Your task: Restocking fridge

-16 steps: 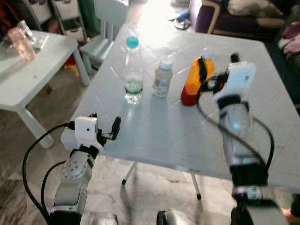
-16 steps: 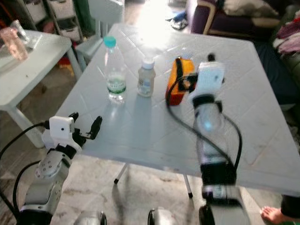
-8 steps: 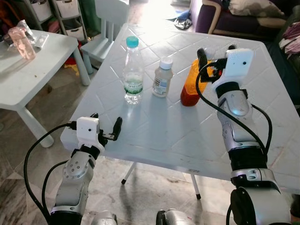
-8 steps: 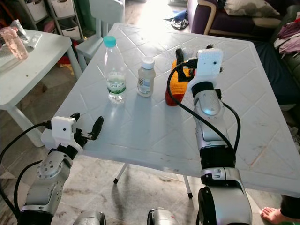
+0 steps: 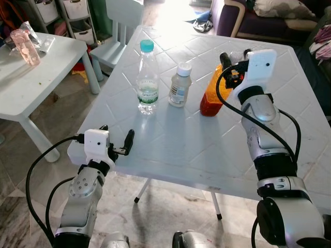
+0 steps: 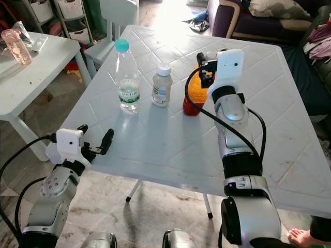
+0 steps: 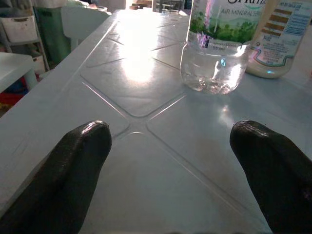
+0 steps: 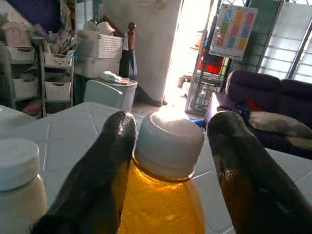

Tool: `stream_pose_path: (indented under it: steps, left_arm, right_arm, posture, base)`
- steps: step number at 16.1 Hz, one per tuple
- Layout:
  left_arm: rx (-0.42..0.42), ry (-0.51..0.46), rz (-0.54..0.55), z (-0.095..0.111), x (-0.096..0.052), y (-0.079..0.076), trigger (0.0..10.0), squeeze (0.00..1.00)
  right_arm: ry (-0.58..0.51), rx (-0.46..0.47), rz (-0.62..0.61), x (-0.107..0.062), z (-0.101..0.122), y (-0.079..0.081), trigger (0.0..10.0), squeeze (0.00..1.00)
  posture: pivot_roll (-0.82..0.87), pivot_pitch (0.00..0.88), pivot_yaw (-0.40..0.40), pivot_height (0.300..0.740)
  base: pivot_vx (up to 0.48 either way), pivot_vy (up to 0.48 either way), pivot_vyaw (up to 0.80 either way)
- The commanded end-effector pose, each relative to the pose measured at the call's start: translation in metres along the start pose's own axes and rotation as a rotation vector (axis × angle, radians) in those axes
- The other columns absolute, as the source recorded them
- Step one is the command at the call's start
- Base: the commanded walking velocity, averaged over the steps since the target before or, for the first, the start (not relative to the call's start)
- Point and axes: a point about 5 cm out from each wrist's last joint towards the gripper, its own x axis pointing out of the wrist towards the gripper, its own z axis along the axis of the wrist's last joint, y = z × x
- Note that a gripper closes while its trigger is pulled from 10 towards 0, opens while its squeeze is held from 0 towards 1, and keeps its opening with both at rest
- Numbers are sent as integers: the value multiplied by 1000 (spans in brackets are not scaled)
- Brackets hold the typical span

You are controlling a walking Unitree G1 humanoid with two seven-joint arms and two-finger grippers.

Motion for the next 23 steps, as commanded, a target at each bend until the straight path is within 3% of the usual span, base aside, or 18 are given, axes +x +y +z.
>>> stream_pose_path:
  steps: [1,2,6,7,9,12,15,19,22,23]
  left_arm:
    - [10,18,-3,-2,0,1,10000,0]
    - [10,18,-2,-2,0,1,10000,0]
    - [11,20,-3,-2,0,1,10000,0]
    - [11,20,-4,-3,0,1,10000,0]
    - [12,22,-5,-3,1,0,10000,0]
    - [12,24,-6,-3,1,0,10000,0]
    - [7,38,0,-5,1,-1,10000,0]
    - [-5,69,53,-8,2,2,10000,0]
    - [-8,80,54,-9,3,3,10000,0]
    - [-5,84,45,-9,4,2,10000,0]
  right_arm:
    - [10,13,7,3,2,-1,1647,0]
    - [17,19,11,4,1,-1,2078,0]
    - [57,63,32,6,-3,3,2157,0]
    - [89,69,49,5,-7,5,2039,0]
    - [118,96,50,4,-12,7,0,0]
    - [124,111,54,3,-12,8,0,0]
    - [67,126,52,0,2,12,0,0]
    - [33,120,115,-26,8,25,0,0]
    - [42,128,120,-48,-2,34,0,0]
    - [30,106,133,-57,-2,39,1490,0]
  posture:
    - [58,96,-40,740]
    - [58,96,-40,740]
    - [60,96,-39,740]
    - [59,94,-39,740]
    - [59,94,-39,740]
    - [58,94,-41,740]
    - [61,92,-44,740]
    - [61,93,-44,740]
    - [55,95,-36,740]
    - [55,90,-34,740]
  base:
    - [0,0,0]
    - [0,0,0]
    - [0,0,0]
    - [0,0,0]
    - [0,0,0]
    - [0,0,0]
    - [0,0,0]
    - [0,0,0]
    - [0,0,0]
    - [0,0,0]
